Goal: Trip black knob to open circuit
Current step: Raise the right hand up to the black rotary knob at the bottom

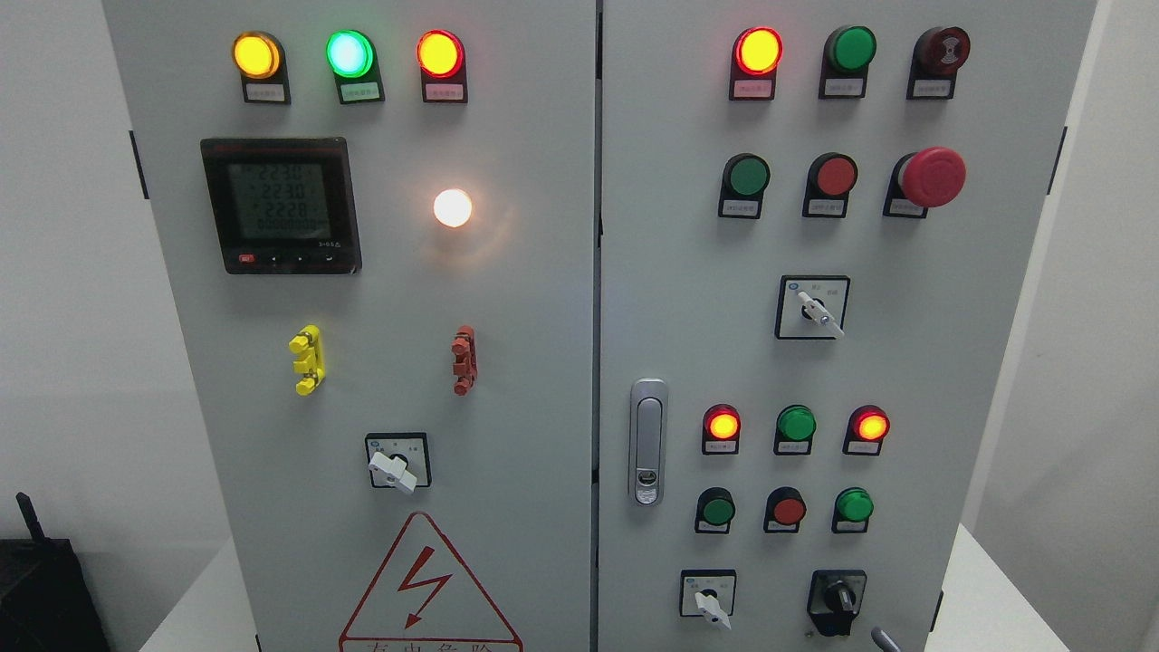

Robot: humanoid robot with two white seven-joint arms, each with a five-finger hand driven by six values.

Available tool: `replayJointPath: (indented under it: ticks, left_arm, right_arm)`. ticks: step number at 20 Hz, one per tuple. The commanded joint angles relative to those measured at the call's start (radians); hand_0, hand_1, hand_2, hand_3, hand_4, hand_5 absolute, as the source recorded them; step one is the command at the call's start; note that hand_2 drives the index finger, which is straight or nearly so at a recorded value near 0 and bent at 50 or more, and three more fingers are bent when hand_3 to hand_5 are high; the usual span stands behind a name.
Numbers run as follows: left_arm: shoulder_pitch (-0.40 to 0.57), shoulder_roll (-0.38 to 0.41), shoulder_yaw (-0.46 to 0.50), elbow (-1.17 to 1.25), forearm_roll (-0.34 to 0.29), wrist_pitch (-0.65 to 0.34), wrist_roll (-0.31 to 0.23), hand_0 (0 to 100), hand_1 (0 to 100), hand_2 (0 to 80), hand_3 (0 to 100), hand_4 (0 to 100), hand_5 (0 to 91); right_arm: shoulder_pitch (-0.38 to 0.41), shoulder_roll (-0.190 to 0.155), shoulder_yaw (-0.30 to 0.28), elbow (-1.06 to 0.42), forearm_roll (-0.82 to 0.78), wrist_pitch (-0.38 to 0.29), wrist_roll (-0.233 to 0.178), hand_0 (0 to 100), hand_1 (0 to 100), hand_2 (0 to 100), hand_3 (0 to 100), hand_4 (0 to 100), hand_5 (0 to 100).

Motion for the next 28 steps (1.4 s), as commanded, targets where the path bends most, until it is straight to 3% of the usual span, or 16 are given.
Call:
replayJointPath:
  ticks: [1, 28]
  left_arm:
    - [0.0, 0.0, 0.001, -0.026, 0.0, 0.0, 0.0, 12, 39, 0.0, 0, 0, 0.0]
    - [0.0, -0.001, 0.0, -0.026, 0.0, 0.0, 0.0, 12, 39, 0.0, 0, 0, 0.0]
  right_arm:
    - [-0.014, -0.001, 0.002, 0.023, 0.013, 0.005, 0.001, 0, 0, 0, 100, 100, 100]
    - [-0.025, 0.002, 0.028, 0.02, 0.022, 0.009, 0.001, 0, 0, 0, 100, 100, 100]
